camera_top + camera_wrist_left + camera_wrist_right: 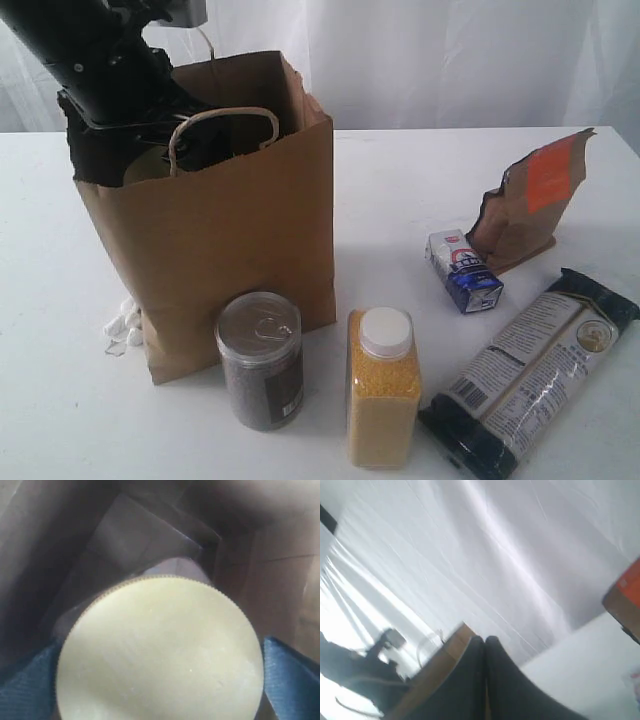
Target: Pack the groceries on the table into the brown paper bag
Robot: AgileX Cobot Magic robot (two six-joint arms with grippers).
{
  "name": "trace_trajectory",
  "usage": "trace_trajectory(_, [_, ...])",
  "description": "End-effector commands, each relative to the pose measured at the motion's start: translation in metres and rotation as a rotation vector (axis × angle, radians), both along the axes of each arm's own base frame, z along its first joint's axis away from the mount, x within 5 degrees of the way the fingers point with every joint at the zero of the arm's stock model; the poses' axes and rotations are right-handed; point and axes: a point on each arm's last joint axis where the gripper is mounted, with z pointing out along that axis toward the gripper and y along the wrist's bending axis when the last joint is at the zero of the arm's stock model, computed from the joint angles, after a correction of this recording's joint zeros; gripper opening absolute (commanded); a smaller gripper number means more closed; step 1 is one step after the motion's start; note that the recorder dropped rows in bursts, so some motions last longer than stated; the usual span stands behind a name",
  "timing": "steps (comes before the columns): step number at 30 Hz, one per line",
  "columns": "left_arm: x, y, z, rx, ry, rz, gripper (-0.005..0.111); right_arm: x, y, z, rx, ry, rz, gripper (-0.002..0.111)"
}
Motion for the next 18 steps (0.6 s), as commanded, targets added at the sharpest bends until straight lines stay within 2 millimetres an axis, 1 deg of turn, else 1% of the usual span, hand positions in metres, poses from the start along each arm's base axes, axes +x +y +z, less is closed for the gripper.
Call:
trace_trajectory(1, [-0.009, 0.0, 0.007, -0.01, 0.025, -0.019, 0.105, -0.004, -0.005, 0.023, 0.096, -0.113, -0.023, 0.0])
trace_trajectory(2, [-0.009, 0.0, 0.007, -0.01, 0.025, -0.019, 0.105, -0.004, -0.003, 0.033, 0.078, -0.085, -0.007, 0.0])
trace_trajectory(4, [-0.009, 0.0, 0.007, -0.013, 0.018, -0.019, 0.105, 0.0, 0.001, 0.047, 0.02, -0.017, 0.02, 0.0])
trace_trajectory(5, [-0.009, 0.0, 0.007, -0.013, 0.015, -0.02, 0.105, 0.004, 0.005, 0.059, -0.031, 0.028, 0.031, 0.0])
trace_trajectory(6, [-0.009, 0.0, 0.007, -0.009, 0.005, -0.042, 0.105, 0.015, 0.014, 0.075, -0.146, 0.115, 0.054, 0.0])
trace_trajectory(7, [-0.009, 0.001, 0.007, -0.001, -0.005, -0.073, 0.105, 0.022, 0.019, 0.086, -0.236, 0.15, 0.066, 0.0])
trace_trajectory(9, [-0.012, 0.002, 0.008, 0.017, -0.015, -0.131, 0.105, 0.039, 0.028, 0.101, -0.38, 0.201, 0.085, 0.0])
trace_trajectory(10, [-0.013, 0.002, 0.008, 0.031, -0.025, -0.18, 0.105, 0.051, 0.035, 0.112, -0.465, 0.226, 0.103, 0.0])
trace_trajectory(11, [-0.016, 0.004, 0.01, 0.048, -0.042, -0.25, 0.105, 0.068, 0.044, 0.127, -0.581, 0.24, 0.126, 0.0])
trace_trajectory(12, [-0.018, 0.004, 0.011, 0.054, -0.051, -0.276, 0.105, 0.081, 0.051, 0.138, -0.633, 0.239, 0.137, 0.0])
trace_trajectory(13, [-0.018, 0.005, 0.012, 0.056, -0.058, -0.29, 0.105, 0.091, 0.055, 0.144, -0.666, 0.247, 0.15, 0.0])
trace_trajectory(15, [-0.018, 0.004, 0.012, 0.055, -0.063, -0.293, 0.105, 0.115, 0.067, 0.157, -0.737, 0.264, 0.175, 0.0])
trace_trajectory(16, [-0.017, 0.004, 0.012, 0.054, -0.067, -0.291, 0.105, 0.137, 0.078, 0.166, -0.784, 0.279, 0.203, 0.0])
trace_trajectory(17, [-0.017, 0.004, 0.012, 0.051, -0.075, -0.289, 0.105, 0.149, 0.085, 0.17, -0.811, 0.279, 0.234, 0.0])
trace_trajectory(18, [-0.016, 0.004, 0.012, 0.05, -0.08, -0.287, 0.105, 0.158, 0.091, 0.173, -0.843, 0.266, 0.26, 0.0])
